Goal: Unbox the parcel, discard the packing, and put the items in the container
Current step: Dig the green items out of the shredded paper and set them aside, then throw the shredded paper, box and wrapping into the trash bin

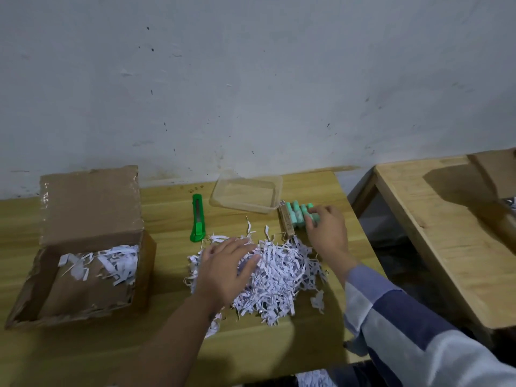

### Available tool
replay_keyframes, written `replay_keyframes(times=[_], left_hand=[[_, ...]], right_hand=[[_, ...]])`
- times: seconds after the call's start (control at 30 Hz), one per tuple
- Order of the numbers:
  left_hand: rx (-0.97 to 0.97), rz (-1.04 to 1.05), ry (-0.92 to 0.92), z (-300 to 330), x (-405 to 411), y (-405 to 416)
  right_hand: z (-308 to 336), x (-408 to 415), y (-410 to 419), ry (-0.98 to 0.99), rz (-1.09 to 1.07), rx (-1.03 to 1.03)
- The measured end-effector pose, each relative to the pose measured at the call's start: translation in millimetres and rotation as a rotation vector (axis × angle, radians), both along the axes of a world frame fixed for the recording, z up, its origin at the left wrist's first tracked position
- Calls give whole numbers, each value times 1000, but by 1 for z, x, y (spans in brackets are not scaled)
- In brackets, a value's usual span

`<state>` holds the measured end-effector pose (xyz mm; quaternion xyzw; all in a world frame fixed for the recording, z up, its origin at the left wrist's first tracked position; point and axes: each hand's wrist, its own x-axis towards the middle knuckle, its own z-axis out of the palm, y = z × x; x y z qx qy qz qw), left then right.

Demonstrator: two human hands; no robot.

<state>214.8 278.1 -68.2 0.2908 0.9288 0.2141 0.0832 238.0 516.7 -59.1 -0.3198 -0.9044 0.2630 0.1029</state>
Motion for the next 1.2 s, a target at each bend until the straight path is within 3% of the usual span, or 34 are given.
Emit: replay_keyframes(times=[0.1,0.23,0.4,0.47,0.6,0.8,0.97,1.2], left_hand=[[-21,13,26,5,-3,-11],[-55,42,-11,6,-2,-35],[-158,-44,-210,-6,-3,-67],[-205,-112,-243,-7,-7,-72],[-346,-264,-139,-7,-11,-69],[-360,-255,-85,-8,-31,-48],[-104,-125,-126,-12,-15,-49],[148,188,-342,-9,15,-43]], right_hand=[[1,27,-15,31,181,42],[2,55,-35,-40,298,-103],[-4,75,-64,-178,465,-229],[-5,75,-73,-208,527,-218],[-17,66,-85,-221,644,-73],[-32,49,-85,-172,693,-23],[-33,56,-90,6,627,-138],[-7,75,-95,88,431,-432]])
